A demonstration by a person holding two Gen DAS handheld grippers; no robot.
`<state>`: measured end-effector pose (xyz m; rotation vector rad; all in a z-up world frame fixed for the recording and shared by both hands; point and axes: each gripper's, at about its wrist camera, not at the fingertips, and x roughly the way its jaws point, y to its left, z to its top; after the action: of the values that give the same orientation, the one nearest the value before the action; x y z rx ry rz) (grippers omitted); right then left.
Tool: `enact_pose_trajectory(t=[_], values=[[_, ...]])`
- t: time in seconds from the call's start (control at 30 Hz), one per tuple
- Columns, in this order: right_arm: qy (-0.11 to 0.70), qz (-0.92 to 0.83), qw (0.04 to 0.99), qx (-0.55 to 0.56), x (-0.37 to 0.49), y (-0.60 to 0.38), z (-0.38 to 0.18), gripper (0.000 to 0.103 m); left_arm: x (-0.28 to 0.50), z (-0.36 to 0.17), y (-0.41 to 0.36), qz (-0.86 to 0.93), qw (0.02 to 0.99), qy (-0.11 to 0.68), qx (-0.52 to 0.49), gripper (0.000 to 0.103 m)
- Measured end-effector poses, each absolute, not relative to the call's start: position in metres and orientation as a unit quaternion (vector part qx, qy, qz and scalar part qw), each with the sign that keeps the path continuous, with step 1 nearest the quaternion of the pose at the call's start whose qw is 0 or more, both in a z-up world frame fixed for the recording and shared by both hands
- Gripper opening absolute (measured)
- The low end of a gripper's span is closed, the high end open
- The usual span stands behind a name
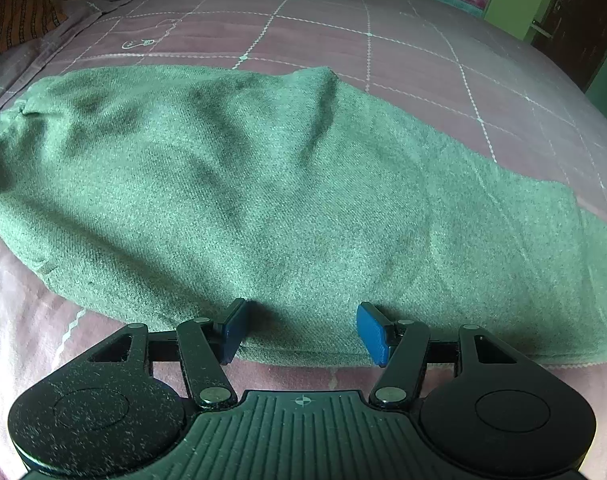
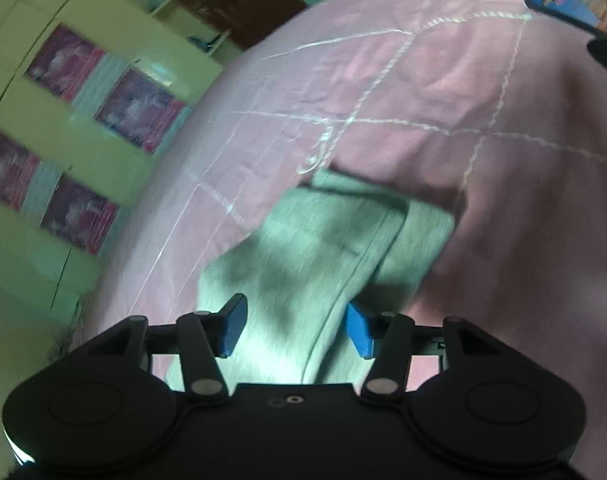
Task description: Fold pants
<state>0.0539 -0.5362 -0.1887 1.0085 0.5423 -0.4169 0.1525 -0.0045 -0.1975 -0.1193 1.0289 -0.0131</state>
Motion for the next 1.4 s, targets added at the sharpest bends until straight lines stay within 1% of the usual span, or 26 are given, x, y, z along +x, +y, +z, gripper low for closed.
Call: enact_pose_trajectory(t=[0.03,0.07,0.1,0.17,0.27,0.3,0.33,0.43,0.47,0.53,0.57,0.6,0.67,0.7,0.73,0.87,0.9,0.93,1.0,1.1,1.13,1.2,1.23,1.3,1.33,1.4], values=[[0.262,-0.198,0.816,0.476,0.064,-0.543,-0.194,0.032,0.153,-0.197,-0.005,-0.006,0.869,0.492,-0.056,0.060],[0.269,-0.202,0.815,0.473,0.072,-0.548,-0.195,0.013,0.153,-0.198,-0.006,-0.005,0.869,0.492,-0.054,0.060],[0.277,-0.204,0.815,0.467,0.081,-0.552,-0.196,0.007,0.153,-0.197,-0.006,-0.004,0.869,0.492,-0.053,0.061],[0.275,-0.202,0.827,0.445,0.091,-0.552,-0.185,0.005,0.153,-0.197,-0.007,-0.003,0.869,0.492,-0.052,0.061],[0.234,-0.192,0.883,0.360,0.089,-0.537,-0.144,0.005,0.152,-0.197,-0.008,-0.002,0.870,0.490,-0.048,0.061],[0.231,-0.194,0.894,0.330,0.085,-0.533,-0.138,0.005,0.152,-0.198,-0.008,-0.002,0.871,0.490,-0.046,0.061],[0.243,-0.198,0.896,0.316,0.082,-0.532,-0.140,0.005,0.152,-0.198,-0.008,-0.003,0.871,0.490,-0.045,0.061],[0.303,-0.229,0.866,0.325,0.071,-0.545,-0.174,0.005,0.153,-0.198,-0.008,-0.006,0.870,0.491,-0.041,0.061],[0.315,-0.232,0.860,0.328,0.068,-0.548,-0.185,0.003,0.153,-0.198,-0.007,-0.008,0.870,0.491,-0.039,0.061],[0.316,-0.232,0.863,0.319,0.067,-0.547,-0.189,0.005,0.153,-0.198,-0.007,-0.009,0.870,0.492,-0.037,0.061],[0.317,-0.239,0.865,0.306,0.070,-0.545,-0.186,0.010,0.153,-0.198,-0.007,-0.009,0.870,0.492,-0.037,0.061],[0.316,-0.244,0.867,0.297,0.072,-0.544,-0.181,0.012,0.153,-0.198,-0.007,-0.009,0.870,0.492,-0.037,0.061],[0.298,-0.263,0.874,0.279,0.068,-0.542,-0.169,0.026,0.153,-0.199,-0.007,-0.010,0.870,0.492,-0.036,0.061],[0.288,-0.276,0.876,0.270,0.064,-0.543,-0.163,0.027,0.153,-0.199,-0.007,-0.011,0.870,0.491,-0.034,0.061],[0.283,-0.281,0.878,0.265,0.059,-0.544,-0.161,0.028,0.153,-0.199,-0.008,-0.012,0.871,0.490,-0.031,0.061],[0.318,-0.233,0.864,0.312,0.065,-0.555,-0.173,0.020,0.153,-0.199,-0.011,-0.011,0.872,0.488,-0.026,0.062],[0.322,-0.237,0.866,0.301,0.064,-0.554,-0.173,0.015,0.153,-0.199,-0.011,-0.012,0.872,0.488,-0.027,0.062],[0.333,-0.251,0.869,0.268,0.069,-0.551,-0.170,0.013,0.154,-0.199,-0.011,-0.013,0.872,0.488,-0.029,0.062],[0.343,-0.280,0.872,0.209,0.079,-0.544,-0.165,0.020,0.153,-0.197,-0.011,-0.012,0.873,0.487,-0.034,0.062],[0.306,-0.332,0.872,0.187,0.074,-0.538,-0.149,0.038,0.149,-0.186,-0.014,-0.007,0.878,0.477,-0.028,0.062],[0.291,-0.338,0.875,0.187,0.071,-0.537,-0.143,0.046,0.147,-0.182,-0.017,-0.013,0.883,0.469,-0.024,0.062],[0.273,-0.294,0.893,0.201,0.073,-0.529,-0.134,0.045,0.151,-0.175,-0.027,-0.033,0.888,0.459,-0.016,0.062],[0.281,-0.261,0.902,0.198,0.079,-0.519,-0.133,0.045,0.154,-0.173,-0.032,-0.042,0.887,0.459,-0.014,0.062],[0.313,-0.196,0.912,0.179,0.100,-0.493,-0.138,0.045,0.166,-0.173,-0.042,-0.050,0.887,0.460,-0.008,0.062],[0.328,-0.161,0.914,0.175,0.112,-0.479,-0.143,0.041,0.173,-0.174,-0.044,-0.048,0.886,0.462,-0.005,0.062],[0.357,-0.107,0.913,0.164,0.135,-0.443,-0.155,0.042,0.188,-0.181,-0.046,-0.038,0.882,0.470,-0.005,0.062]])
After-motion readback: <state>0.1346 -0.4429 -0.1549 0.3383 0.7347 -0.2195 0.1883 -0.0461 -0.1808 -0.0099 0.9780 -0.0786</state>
